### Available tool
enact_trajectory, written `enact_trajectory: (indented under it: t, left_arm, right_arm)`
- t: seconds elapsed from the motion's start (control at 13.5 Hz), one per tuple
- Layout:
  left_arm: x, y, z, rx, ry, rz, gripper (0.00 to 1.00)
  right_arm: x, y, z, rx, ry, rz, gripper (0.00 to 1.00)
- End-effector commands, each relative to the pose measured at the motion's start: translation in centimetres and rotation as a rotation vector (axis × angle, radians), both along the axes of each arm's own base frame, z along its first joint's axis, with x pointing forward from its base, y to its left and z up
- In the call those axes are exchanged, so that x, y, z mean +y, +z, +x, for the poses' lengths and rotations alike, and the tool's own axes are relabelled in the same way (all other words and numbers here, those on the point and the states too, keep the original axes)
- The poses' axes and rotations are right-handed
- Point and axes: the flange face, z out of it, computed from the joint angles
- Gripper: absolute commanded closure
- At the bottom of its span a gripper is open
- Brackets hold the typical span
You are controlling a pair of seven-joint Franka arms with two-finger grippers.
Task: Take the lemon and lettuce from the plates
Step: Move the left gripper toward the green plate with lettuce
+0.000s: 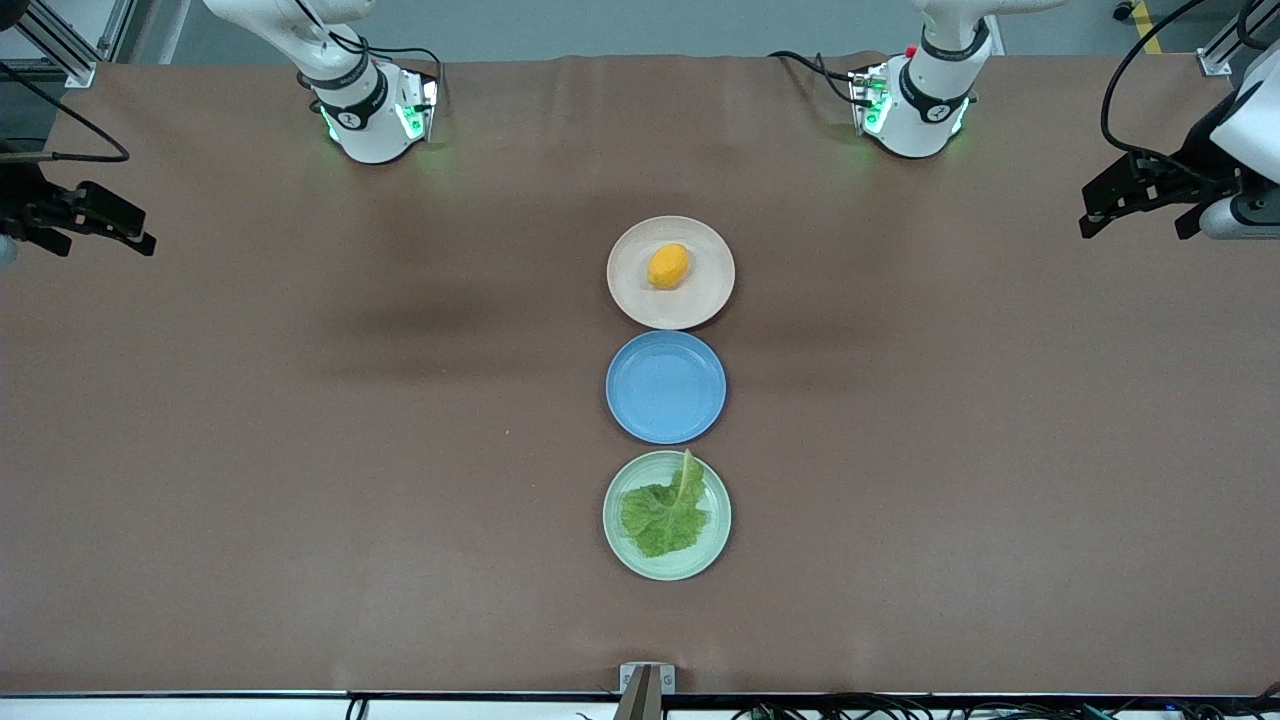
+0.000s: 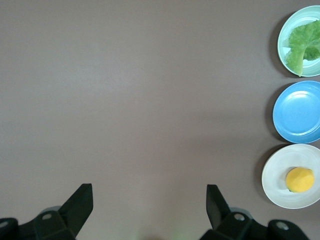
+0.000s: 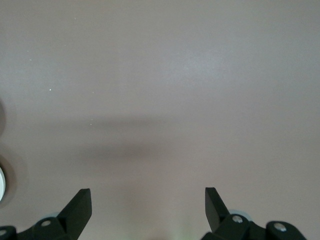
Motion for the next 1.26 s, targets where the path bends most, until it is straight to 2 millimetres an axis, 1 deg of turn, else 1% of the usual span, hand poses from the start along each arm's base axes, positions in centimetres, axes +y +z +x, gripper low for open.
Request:
enact_trajectory:
  t: [0.0,0.07,0.15,0.22,0.37,0.45,0.52,0.67,0.82,0.89,0.97,1.04,1.11,1.19]
  left_arm:
    - [0.0,0.3,0.3,0.000,0.005,0.007,0.00]
    - [-0.2,0.4,0.3,-0.001,-0.001,0.007,0.00]
    - [-0.3,-0.7,1.0,0.019,-0.002,0.006,0.00]
    - [-0.4,-1.2,2.1,0.021,-0.004,-0.001,0.00]
    - [-1.5,-2.1,6.0,0.011,-0.029,-0.024,0.00]
    - [-2.9,-3.3,7.1,0.009,-0.059,-0.031,0.00]
    - [-4.5,-4.5,8.5,-0.030,-0.082,-0.040,0.00]
    - [-9.3,-8.5,10.9,-0.064,-0.136,-0.056,0.00]
    - [-14.5,-12.9,12.4,-0.077,-0.201,-0.062,0.00]
    - [-16.1,-14.9,13.0,-0.082,-0.203,-0.068,0.00]
    - [-17.5,-17.4,13.7,-0.083,-0.201,-0.080,0.00]
    - [-20.2,-20.0,14.1,-0.098,-0.218,-0.092,0.00]
    - [-22.5,-22.4,14.2,-0.109,-0.212,-0.104,0.00]
    - [-24.6,-24.6,14.3,-0.120,-0.185,-0.117,0.00]
  right_arm:
    - [-0.3,0.3,-0.4,-0.002,0.010,-0.003,0.00]
    - [-0.3,0.3,-0.4,-0.002,0.010,-0.003,0.00]
    - [-0.3,0.3,-0.4,-0.002,0.010,-0.005,0.00]
    - [-0.3,0.2,-0.3,0.000,0.010,-0.005,0.00]
    - [-0.3,0.3,-0.4,0.001,0.009,-0.004,0.00]
    - [-0.4,0.3,-0.4,0.000,0.007,-0.004,0.00]
    - [-0.4,0.3,-0.2,0.000,0.003,-0.003,0.00]
    - [-0.3,-0.1,0.1,0.006,-0.002,-0.004,0.00]
    - [-0.4,-1.5,1.1,0.020,0.001,-0.005,0.00]
    - [-0.5,-1.9,2.0,0.021,0.005,-0.007,0.00]
    - [-0.6,-3.0,3.1,0.037,0.006,-0.014,0.00]
    - [-0.7,-4.0,4.4,0.051,0.004,-0.015,0.00]
    - [-0.7,-4.8,5.7,0.062,0.003,-0.020,0.00]
    - [-1.0,-6.2,6.6,0.080,-0.003,-0.023,0.00]
